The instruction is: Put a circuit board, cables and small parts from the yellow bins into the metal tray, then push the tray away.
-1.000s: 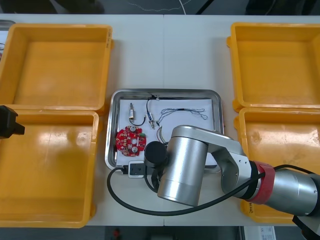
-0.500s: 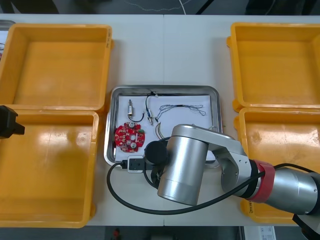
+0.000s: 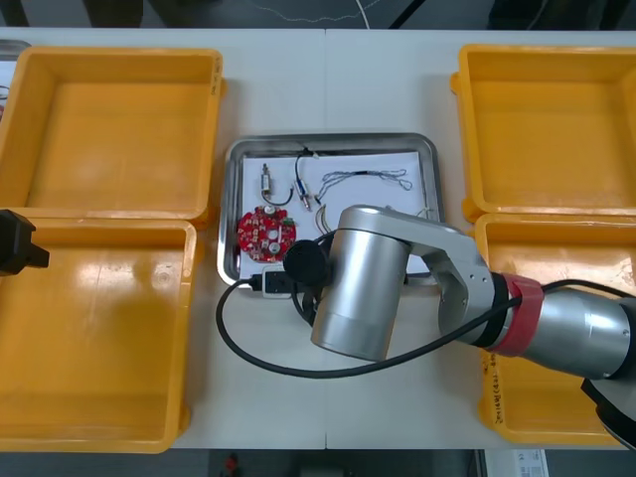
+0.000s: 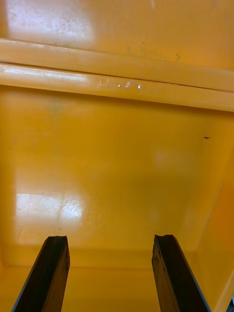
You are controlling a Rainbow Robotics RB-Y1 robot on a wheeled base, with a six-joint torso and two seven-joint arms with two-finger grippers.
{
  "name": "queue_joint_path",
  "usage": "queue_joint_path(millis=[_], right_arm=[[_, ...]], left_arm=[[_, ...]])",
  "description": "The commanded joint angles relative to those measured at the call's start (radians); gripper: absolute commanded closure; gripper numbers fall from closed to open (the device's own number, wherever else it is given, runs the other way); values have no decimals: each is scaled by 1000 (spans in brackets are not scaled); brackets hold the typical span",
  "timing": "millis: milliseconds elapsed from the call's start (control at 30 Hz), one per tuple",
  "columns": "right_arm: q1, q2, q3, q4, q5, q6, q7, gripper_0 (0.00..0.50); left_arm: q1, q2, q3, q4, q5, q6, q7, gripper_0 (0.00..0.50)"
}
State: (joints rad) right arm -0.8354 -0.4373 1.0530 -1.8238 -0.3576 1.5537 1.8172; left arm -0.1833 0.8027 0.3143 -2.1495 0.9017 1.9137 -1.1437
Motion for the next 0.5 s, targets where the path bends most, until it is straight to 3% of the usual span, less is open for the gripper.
queue_joint_path(millis=[33, 500], right_arm=[[-100, -14, 13, 43, 6, -10, -1, 500], [-229, 2, 13, 212, -66, -103, 11, 500]], left_arm=[[18, 9, 28, -29, -7, 6, -51, 0], [18, 9, 28, -29, -7, 6, -51, 0]])
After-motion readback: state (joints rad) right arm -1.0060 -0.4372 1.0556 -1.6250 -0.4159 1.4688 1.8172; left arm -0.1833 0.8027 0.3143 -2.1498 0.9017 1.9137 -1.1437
